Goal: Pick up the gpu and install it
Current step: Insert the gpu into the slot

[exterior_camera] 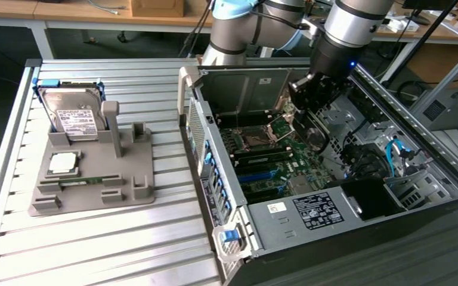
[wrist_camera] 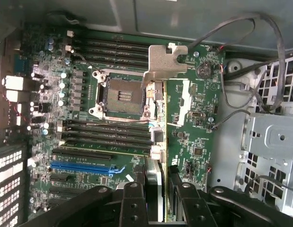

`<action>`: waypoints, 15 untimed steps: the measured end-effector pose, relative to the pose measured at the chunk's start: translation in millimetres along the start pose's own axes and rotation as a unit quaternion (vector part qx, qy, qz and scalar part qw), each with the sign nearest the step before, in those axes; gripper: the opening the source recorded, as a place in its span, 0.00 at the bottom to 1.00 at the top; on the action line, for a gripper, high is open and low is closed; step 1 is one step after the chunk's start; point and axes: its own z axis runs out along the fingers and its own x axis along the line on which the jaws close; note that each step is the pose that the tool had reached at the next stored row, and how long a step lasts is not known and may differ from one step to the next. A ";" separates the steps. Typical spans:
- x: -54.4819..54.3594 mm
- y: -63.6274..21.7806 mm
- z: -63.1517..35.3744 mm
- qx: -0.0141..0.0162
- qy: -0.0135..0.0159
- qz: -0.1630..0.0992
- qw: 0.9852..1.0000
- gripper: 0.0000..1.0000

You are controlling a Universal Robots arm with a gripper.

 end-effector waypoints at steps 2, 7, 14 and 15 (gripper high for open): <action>0.0 0.0 0.0 0.000 0.000 -0.007 1.000 0.30; 0.0 0.0 0.2 0.000 0.000 -0.027 1.000 0.30; 0.0 0.0 0.4 -0.001 -0.001 -0.055 0.998 0.30; 0.0 0.0 0.4 -0.001 -0.001 -0.061 0.998 0.30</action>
